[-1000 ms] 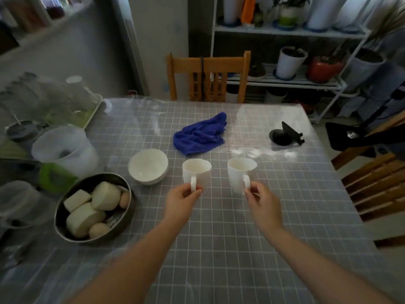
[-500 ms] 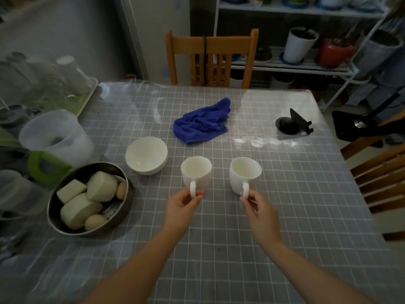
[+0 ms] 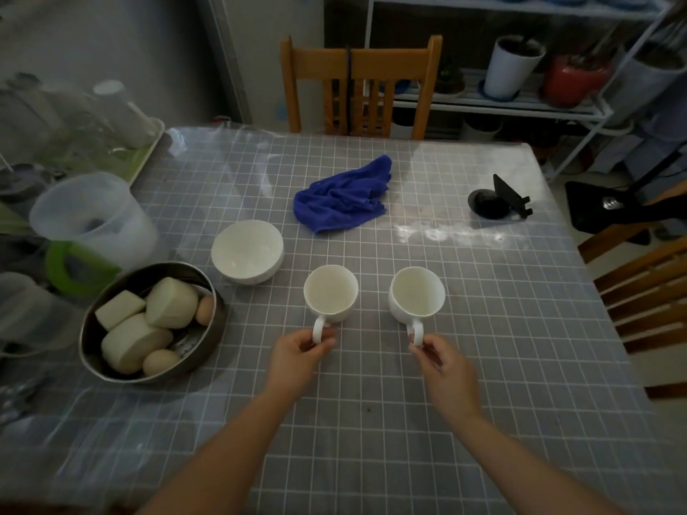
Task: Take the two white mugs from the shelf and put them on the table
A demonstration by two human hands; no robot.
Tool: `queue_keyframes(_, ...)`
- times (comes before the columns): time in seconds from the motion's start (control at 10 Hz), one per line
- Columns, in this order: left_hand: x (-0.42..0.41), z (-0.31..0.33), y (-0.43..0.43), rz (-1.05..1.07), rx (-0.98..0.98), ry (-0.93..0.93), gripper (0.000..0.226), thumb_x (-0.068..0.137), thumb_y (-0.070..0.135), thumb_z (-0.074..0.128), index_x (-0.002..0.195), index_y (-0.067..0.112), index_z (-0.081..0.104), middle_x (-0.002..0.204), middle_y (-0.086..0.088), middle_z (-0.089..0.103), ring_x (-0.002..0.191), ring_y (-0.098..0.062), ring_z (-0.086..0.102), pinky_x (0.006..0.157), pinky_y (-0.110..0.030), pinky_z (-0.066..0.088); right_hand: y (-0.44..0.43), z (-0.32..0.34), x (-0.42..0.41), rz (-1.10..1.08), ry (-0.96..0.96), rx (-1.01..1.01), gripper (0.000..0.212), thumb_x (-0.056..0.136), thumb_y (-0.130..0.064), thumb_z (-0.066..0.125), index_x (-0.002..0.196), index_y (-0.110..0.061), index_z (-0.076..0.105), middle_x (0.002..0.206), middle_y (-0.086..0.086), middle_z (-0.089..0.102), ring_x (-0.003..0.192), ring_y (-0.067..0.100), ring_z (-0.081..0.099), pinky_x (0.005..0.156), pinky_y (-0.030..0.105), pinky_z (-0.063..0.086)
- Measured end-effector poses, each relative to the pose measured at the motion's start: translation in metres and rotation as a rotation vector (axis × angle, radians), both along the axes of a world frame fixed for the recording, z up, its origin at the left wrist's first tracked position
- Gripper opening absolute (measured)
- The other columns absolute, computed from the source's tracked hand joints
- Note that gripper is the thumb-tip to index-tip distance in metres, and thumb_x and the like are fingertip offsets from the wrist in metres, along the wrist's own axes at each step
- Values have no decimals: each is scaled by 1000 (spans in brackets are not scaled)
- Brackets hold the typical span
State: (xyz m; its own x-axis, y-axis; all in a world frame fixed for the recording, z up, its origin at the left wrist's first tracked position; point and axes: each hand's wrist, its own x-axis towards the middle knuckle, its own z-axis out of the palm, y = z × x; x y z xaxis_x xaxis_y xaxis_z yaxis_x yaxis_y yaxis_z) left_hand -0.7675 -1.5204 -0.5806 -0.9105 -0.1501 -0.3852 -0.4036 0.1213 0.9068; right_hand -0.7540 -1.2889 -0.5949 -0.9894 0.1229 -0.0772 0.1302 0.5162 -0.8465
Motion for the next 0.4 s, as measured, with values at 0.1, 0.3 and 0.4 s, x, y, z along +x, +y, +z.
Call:
queue_keyframes(0.1,0,-1,1,2,-7,-5,18,82,10,69,97,19,73,84,14,71,75,8,65,65,-9,45,-1,0,0,-29,-7,-33,4,85,-21,65,89,-22,66,84,-5,69,80,7,64,67,24,51)
queue_keyframes(0.3,4,-2,4,-80,-120,-6,33,84,6,66,115,16,61,115,0,55,94,-10,56,81,-23,45,-6,-2,-1,-59,-46,-5,9,86,-23,64,95,-22,63,92,-4,66,89,14,62,70,25,48)
queue_keyframes(0.4,7,1,-3,-122,-177,0,51,80,8,71,126,17,51,124,-1,46,102,-13,53,89,-27,47,-5,3,1,-84,-63,43,24,84,-30,66,105,-29,56,104,-11,59,100,12,55,73,21,41)
